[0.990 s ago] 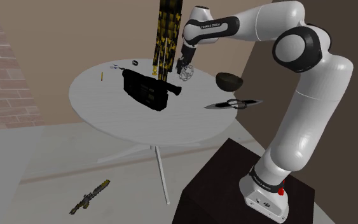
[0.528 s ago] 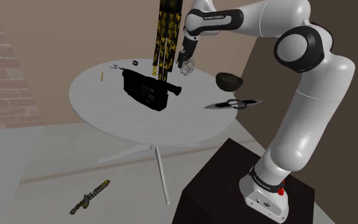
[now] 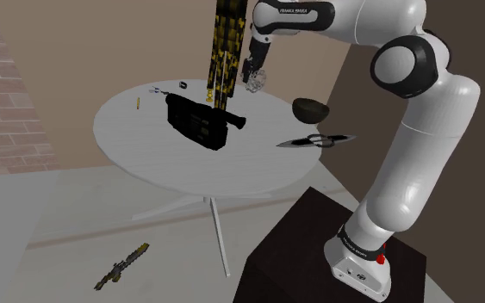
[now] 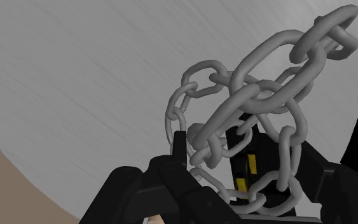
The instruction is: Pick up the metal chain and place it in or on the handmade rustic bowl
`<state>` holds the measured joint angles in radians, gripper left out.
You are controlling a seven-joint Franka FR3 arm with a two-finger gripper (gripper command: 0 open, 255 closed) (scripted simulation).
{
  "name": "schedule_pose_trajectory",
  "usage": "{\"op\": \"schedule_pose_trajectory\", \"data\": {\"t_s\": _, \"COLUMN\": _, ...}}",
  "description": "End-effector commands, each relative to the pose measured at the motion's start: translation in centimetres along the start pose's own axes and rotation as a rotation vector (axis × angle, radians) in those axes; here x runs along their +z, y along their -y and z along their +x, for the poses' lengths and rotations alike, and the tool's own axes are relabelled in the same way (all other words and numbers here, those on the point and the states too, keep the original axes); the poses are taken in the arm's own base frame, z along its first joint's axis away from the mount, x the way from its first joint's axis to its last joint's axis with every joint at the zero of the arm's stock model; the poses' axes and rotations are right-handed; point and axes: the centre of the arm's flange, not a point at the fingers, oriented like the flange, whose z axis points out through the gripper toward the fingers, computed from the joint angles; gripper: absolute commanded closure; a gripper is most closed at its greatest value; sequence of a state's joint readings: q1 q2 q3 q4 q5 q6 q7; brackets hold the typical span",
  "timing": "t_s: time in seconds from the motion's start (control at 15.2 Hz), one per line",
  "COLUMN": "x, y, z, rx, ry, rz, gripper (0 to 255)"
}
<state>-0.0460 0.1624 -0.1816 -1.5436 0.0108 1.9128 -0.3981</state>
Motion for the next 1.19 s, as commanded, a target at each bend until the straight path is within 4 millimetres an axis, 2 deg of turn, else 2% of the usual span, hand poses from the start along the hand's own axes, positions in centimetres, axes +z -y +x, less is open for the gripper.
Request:
{"op": "schedule_pose_trajectory", "data": {"t_s": 0.0, "x": -0.5, "y": -1.1, "z": -0.8, "rx": 0.000, "ry": 0.000, "rz": 0.000, "gripper": 255}}
{"op": "schedule_pose_trajectory", "data": {"t_s": 1.12, "x": -2.1, "y": -17.9, "z": -15.5, "rx": 0.000, "ry": 0.000, "rz": 0.000, "gripper": 255}}
